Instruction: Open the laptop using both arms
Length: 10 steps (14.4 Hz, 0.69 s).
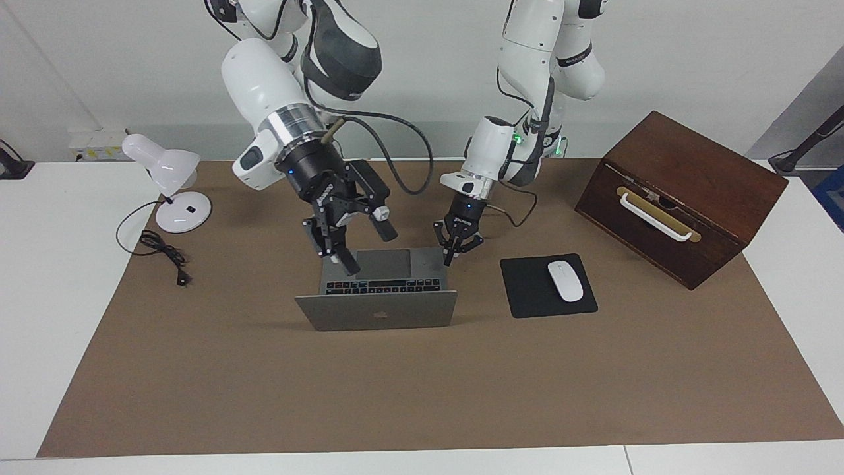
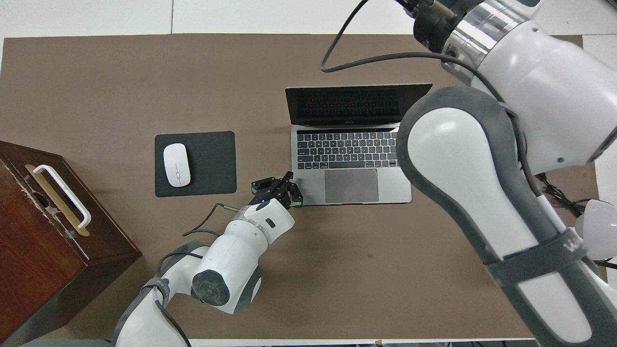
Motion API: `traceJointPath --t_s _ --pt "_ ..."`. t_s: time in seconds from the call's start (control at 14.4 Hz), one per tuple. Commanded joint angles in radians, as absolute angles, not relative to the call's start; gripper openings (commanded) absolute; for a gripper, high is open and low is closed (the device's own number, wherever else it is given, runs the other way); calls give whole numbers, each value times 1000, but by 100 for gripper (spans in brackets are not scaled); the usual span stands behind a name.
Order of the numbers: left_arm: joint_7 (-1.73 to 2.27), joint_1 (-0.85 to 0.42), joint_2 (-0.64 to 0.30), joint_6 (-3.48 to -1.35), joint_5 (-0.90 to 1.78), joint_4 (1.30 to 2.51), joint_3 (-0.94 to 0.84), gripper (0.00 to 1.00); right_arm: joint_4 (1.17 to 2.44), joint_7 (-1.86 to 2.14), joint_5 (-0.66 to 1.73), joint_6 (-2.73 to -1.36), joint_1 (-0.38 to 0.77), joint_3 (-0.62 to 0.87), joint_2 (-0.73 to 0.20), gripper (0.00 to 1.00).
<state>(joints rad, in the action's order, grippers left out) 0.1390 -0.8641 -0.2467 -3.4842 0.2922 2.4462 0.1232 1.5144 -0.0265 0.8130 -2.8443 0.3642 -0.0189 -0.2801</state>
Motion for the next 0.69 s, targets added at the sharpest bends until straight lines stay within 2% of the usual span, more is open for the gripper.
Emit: traceJointPath --t_s 0.0,0.35,0.62 --pt "146 -841 -158 -3378 284 2473 121 0 1497 58 642 -2699 287 -12 -272 100" --pt "135 -775 -5 -3122 282 2465 123 0 1497 206 425 -2335 192 -15 -195 100" --pt "115 -727 89 -2898 279 2435 127 0 1497 203 258 -1970 149 -23 -109 100"
